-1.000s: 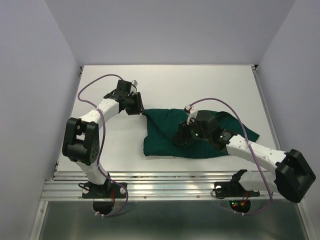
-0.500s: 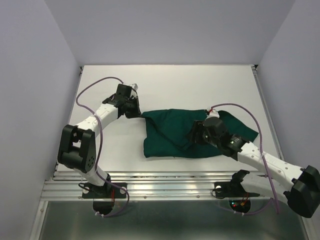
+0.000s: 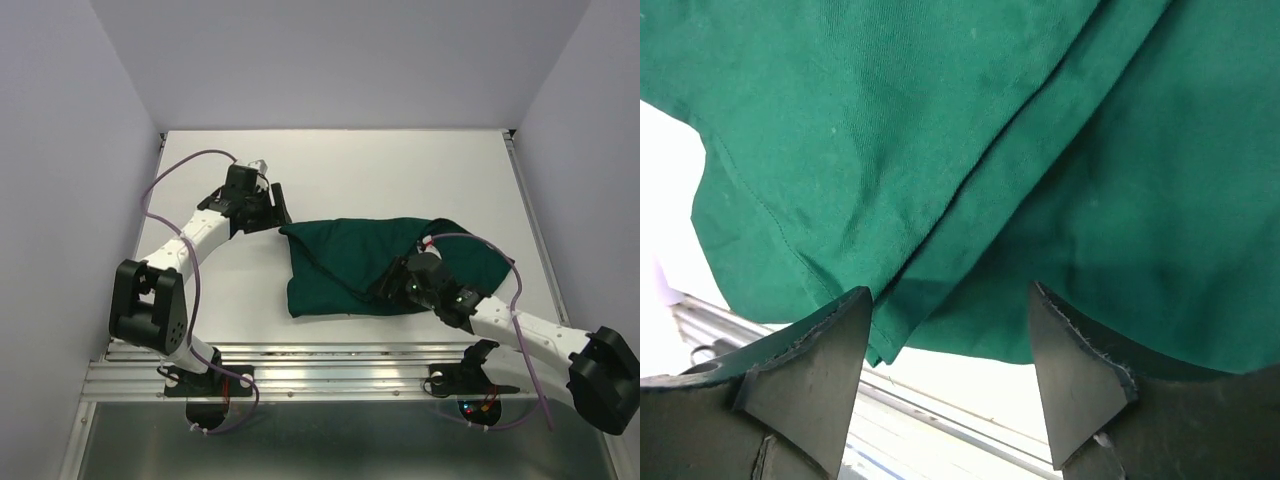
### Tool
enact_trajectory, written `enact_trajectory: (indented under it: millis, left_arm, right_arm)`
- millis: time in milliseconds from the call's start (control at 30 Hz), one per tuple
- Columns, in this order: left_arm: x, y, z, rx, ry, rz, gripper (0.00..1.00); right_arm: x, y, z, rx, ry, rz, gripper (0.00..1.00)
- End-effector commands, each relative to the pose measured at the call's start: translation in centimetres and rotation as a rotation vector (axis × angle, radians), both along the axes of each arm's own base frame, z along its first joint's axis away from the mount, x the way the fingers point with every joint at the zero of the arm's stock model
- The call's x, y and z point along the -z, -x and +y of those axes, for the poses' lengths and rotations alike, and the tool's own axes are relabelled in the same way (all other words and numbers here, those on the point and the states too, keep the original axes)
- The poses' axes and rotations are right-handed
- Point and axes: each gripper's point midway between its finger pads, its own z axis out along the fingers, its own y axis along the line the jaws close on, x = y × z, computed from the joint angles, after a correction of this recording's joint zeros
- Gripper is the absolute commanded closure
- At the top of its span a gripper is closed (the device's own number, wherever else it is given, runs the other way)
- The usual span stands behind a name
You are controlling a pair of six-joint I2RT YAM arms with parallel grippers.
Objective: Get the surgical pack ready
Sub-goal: Pack the surgical kit at the center of the board.
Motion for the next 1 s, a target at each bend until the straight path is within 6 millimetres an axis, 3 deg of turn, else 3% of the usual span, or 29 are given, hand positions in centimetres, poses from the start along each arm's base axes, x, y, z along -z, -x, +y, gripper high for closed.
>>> enact_trajectory:
  millis: [0, 300, 400, 433, 533, 567, 600, 733, 767, 967]
  left_arm:
    - [0.4, -0.1, -0.9, 0.021, 0.048, -0.003, 0.23]
    - [1.2, 0.1, -1.3, 0.034, 0.067, 0.007, 0.27]
    - [1.2, 0.1, -1.3, 0.035, 0.063, 0.008, 0.28]
    - [1.3, 0.1, -1.3, 0.037, 0.063, 0.008, 0.28]
    - [1.5, 0.2, -1.4, 0.040, 0.067, 0.016, 0.29]
    - [1.5, 0.2, -1.4, 0.042, 0.069, 0.015, 0.30]
    - [1.5, 0.1, -1.4, 0.039, 0.069, 0.014, 0.31]
    - [1.3, -0.1, -1.5, 0.038, 0.071, 0.008, 0.31]
    - [1.1, -0.2, -1.5, 0.039, 0.073, 0.005, 0.31]
    - [0.4, -0.5, -1.7, 0.039, 0.079, -0.008, 0.30]
  right_arm:
    - [-2.5, -1.4, 2.4, 0.004, -0.155, -0.071, 0.31]
    - [-2.7, -2.3, 3.8, -0.014, -0.197, -0.087, 0.33]
    - [-2.4, -2.5, 4.0, -0.018, -0.185, -0.074, 0.41]
    - [-2.3, -2.6, 4.1, -0.016, -0.181, -0.070, 0.45]
    - [-2.3, -2.5, 3.9, -0.015, -0.174, -0.068, 0.74]
    - [-2.7, -2.7, 3.6, -0.001, -0.172, -0.083, 0.91]
    - [-2.9, -2.7, 3.5, 0.004, -0.167, -0.091, 0.97]
    - [-4.1, -2.8, 2.4, 0.020, -0.131, -0.130, 0.99]
    - [-5.2, -3.2, 2.4, 0.019, -0.130, -0.161, 0.99]
    - [-6.3, -2.8, 1.1, 0.017, -0.062, -0.172, 0.99]
